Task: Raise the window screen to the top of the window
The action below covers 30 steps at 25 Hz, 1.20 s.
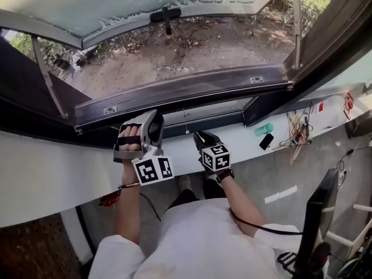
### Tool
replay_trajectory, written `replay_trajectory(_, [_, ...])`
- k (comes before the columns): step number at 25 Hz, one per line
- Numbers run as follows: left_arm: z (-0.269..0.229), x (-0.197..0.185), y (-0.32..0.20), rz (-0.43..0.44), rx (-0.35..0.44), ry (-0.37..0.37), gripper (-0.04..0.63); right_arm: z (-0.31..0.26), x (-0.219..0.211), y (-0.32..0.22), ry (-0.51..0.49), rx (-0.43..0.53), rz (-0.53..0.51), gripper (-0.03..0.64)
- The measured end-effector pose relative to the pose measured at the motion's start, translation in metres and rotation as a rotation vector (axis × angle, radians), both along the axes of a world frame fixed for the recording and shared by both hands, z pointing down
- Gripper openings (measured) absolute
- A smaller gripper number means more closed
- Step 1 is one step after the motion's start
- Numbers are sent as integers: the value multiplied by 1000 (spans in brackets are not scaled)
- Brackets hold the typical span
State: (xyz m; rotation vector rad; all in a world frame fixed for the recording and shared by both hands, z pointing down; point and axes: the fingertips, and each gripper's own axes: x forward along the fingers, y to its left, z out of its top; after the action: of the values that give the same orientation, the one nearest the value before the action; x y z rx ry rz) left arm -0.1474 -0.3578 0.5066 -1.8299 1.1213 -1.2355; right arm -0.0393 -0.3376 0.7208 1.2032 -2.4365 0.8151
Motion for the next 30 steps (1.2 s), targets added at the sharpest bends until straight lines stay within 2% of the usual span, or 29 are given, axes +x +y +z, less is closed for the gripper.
replay_trajectory(5, [18, -3, -1, -35, -42, -23, 112, 34, -4, -6, -2, -43, -5, 73])
replay_trajectory(10, [27, -7, -7, -68, -41, -38, 112, 73, -15, -10, 45, -65, -51, 130])
replay_trajectory(14, [27, -7, -9, -64, -11, -60, 110, 111, -18, -19, 121, -105, -65, 132])
replay_trajectory(18, [27, -8, -10, -73, -20, -77, 110, 139, -27, -33, 188, -121, -75, 132])
replay_trajectory(21, [27, -7, -10, -73, -18, -64, 110, 156, -32, -44, 248, -119, -90, 132])
replay_trajectory(24, [27, -7, -10, -86, -15, -50, 110, 169, -39, -49, 334, -96, -155, 132])
replay_trajectory(26, [27, -6, -11, -95, -10, -44, 110, 172, -44, -49, 372, -81, -193, 129])
replay_trajectory(27, [27, -7, -11, -100, -7, -42, 110, 173, -46, -47, 377, -76, -208, 98])
replay_trajectory(28, [27, -7, -11, -106, -5, -39, 110, 172, -48, -44, 377, -75, -221, 37])
replay_trajectory(30, [27, -7, -11, -118, -5, -12, 110, 170, -47, -30, 367, -99, -230, 33])
